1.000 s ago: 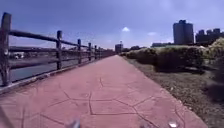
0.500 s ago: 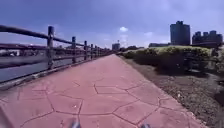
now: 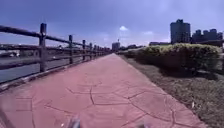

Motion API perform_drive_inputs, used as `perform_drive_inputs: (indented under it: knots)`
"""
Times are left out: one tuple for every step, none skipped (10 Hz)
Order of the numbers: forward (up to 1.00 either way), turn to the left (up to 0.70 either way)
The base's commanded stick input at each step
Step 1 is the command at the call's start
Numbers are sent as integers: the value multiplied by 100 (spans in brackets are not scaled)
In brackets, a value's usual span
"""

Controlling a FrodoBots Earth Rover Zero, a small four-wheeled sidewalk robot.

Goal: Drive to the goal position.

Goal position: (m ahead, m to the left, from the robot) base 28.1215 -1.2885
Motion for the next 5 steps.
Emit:
perform_drive_inputs:
  knots:
    - [70,-22]
    - [70,0]
    - [70,0]
    - [70,0]
    - [70,0]
